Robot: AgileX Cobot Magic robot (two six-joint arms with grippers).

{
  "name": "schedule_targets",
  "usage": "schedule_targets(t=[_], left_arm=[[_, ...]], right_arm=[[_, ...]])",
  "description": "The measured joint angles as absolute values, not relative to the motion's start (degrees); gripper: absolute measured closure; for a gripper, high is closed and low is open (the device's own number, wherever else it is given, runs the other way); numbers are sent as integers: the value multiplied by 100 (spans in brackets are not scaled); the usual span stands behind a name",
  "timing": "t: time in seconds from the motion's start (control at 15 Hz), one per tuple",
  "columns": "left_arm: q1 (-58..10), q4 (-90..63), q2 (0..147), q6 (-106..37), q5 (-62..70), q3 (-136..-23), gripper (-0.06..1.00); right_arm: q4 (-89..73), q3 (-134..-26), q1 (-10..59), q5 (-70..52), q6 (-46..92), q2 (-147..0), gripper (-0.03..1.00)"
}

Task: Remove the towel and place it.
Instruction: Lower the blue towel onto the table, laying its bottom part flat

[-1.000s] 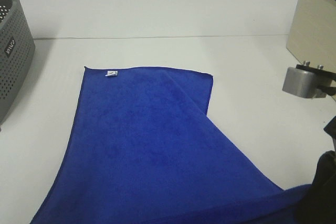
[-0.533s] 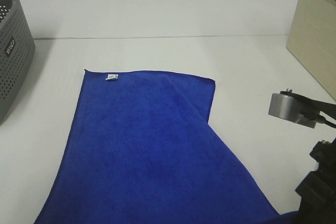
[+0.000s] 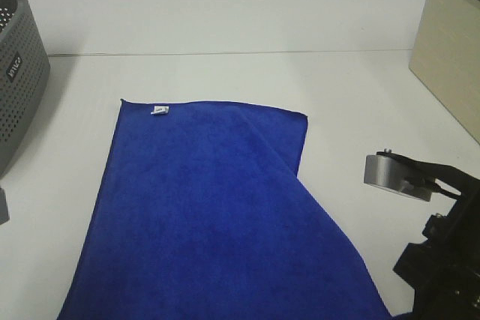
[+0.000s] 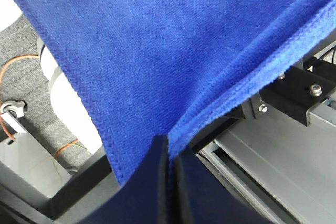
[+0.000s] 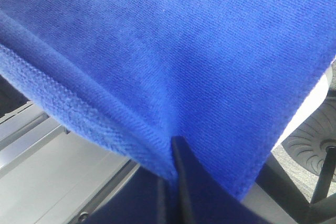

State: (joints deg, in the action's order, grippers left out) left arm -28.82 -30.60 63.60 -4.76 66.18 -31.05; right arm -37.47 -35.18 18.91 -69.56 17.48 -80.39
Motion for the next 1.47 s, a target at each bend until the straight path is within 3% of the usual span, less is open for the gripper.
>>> schedule_targets(t=[0.13, 0.33, 0.8, 1.2, 1.47], left_arm=[[-2882, -2825, 6360, -481, 6658, -3438, 94], [-2893, -1541, 6394, -516, 6652, -5117, 94], [-2928, 1301, 7769, -745, 6549, -8256, 94], [-2097, 1507, 9683, -1473, 6600, -11665, 94], [-1891, 1725, 10456, -1719, 5884, -12874, 94]], right_arm=[[-3570, -3919, 1891, -6967, 1748, -7947, 95], [-2624, -5924, 1891, -6956, 1730, -7706, 95], [-1765, -9276, 1948, -6474, 1684, -8589, 95], [-842, -12851, 1960, -6234, 1690, -10514, 95], [-544, -14169, 1954, -5500, 1690, -11396, 95]])
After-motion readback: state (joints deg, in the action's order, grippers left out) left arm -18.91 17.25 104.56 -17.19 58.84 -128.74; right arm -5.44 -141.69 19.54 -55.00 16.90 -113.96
